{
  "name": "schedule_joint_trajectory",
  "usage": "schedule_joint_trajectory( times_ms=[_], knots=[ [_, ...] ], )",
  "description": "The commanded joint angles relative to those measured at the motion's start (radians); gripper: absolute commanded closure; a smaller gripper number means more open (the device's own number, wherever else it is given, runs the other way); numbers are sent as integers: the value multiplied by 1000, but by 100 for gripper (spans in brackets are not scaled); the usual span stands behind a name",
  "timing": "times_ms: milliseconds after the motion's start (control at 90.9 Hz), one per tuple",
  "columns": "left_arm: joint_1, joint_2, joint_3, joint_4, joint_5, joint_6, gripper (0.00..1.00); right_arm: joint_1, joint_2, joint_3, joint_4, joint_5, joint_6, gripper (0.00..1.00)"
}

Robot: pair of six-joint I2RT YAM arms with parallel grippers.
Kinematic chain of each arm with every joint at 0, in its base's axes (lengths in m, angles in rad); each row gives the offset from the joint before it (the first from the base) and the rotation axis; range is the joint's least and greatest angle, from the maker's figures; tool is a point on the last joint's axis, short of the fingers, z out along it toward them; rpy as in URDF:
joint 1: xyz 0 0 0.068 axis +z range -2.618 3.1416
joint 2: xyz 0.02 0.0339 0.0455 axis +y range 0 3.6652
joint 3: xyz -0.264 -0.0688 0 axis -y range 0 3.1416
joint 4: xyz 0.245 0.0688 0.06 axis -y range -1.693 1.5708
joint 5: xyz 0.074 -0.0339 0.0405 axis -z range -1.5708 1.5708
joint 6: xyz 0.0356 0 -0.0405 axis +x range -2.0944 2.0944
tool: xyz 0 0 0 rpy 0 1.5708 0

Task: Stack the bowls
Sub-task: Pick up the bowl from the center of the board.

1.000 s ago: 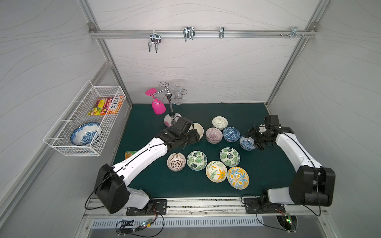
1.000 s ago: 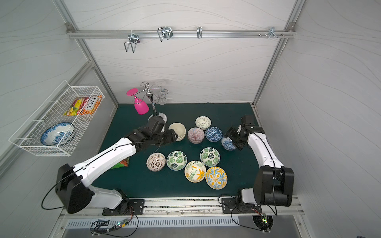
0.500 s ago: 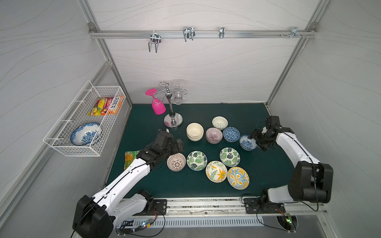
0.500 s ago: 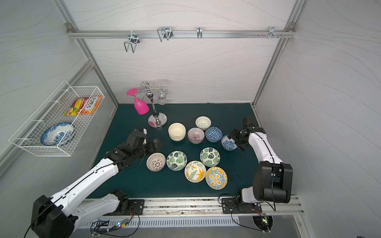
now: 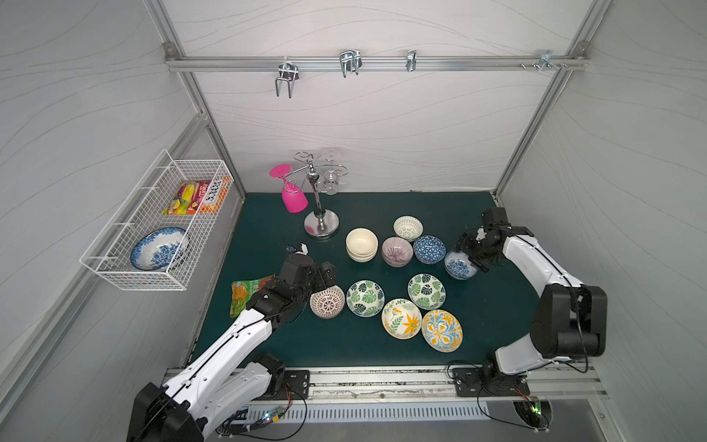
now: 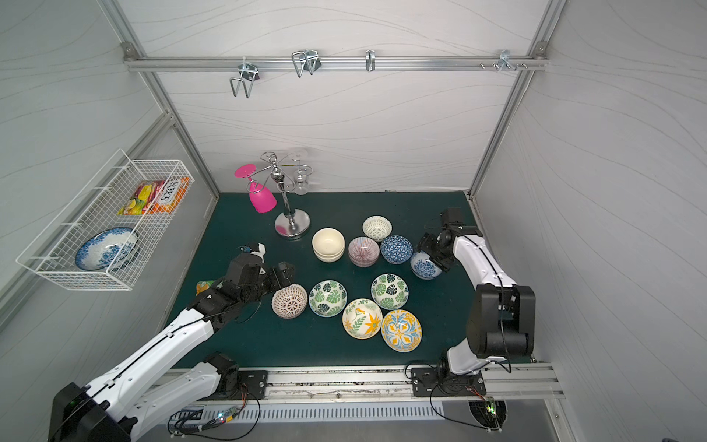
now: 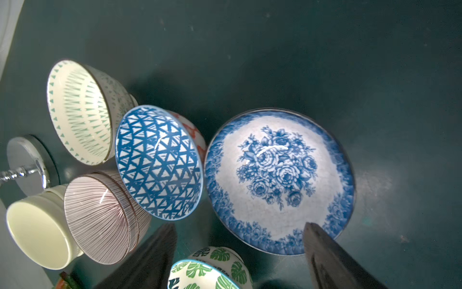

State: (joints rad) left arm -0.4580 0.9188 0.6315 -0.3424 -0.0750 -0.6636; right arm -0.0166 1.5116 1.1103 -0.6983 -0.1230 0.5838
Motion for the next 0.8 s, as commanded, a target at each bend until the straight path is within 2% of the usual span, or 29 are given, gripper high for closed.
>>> schedule_joint_trajectory(
  times_ms=[0, 99, 308, 528, 792],
  knots=[
    [6, 11, 9, 45, -3, 0, 0, -121, -52, -68, 1, -71, 27, 16],
    [5, 28, 18, 45, 5, 4, 1, -173, -74, -115, 16, -98, 18, 16],
    [6, 34, 21, 42, 6, 4, 3, -179, -63, -165, 48, -103, 18, 23],
    [6, 37, 22, 41, 6, 2, 2, -168, -22, -171, 79, -92, 29, 40],
    [6, 46, 26, 42, 9, 4, 3, -127, 28, -182, 105, -42, 26, 52]
  ],
)
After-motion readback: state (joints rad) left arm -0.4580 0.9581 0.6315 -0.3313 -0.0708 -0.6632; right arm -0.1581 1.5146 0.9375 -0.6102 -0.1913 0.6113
